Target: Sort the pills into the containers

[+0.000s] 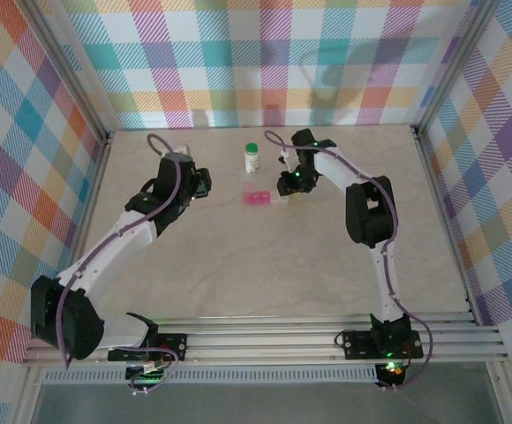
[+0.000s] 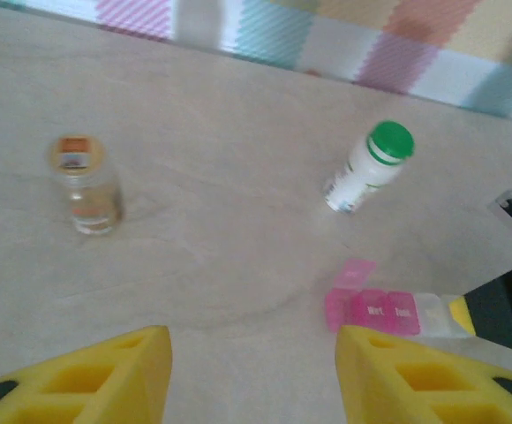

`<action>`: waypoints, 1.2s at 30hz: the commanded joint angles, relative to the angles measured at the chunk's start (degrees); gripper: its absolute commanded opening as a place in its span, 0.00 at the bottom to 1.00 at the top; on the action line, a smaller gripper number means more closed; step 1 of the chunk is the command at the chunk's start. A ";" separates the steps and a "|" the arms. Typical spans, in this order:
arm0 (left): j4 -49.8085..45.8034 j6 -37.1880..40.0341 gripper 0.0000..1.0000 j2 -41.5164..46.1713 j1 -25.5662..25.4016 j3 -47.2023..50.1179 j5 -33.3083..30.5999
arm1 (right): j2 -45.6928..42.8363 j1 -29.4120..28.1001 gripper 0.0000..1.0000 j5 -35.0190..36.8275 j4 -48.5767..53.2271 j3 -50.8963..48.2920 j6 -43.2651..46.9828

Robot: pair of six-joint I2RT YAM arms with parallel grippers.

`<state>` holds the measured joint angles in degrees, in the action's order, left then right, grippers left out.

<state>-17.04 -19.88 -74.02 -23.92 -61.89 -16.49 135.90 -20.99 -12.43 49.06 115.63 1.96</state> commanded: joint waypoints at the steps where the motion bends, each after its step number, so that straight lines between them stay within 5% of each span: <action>1: 2.82 -3.25 0.54 2.87 0.00 2.49 -6.22 | 3.85 -0.43 0.35 0.72 5.05 3.79 2.18; 9: 4.93 -5.11 0.54 7.40 0.28 7.13 -6.58 | 7.23 -2.06 0.36 2.28 11.14 6.36 10.09; 19: 7.98 -6.52 0.54 10.82 0.28 12.38 -7.95 | 2.66 -4.01 0.37 -0.29 14.23 -4.04 18.84; 27: 7.47 -7.87 0.54 12.17 0.19 13.90 -5.98 | -3.69 -3.97 0.36 -1.38 15.19 -8.52 20.26; 36: 7.89 -7.90 0.54 13.98 0.19 16.16 -6.55 | -7.29 -3.92 0.35 5.19 12.99 -15.34 18.20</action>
<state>-10.33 -27.24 -61.73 -23.88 -46.41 -22.83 128.29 -24.73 -13.15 58.63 103.44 19.57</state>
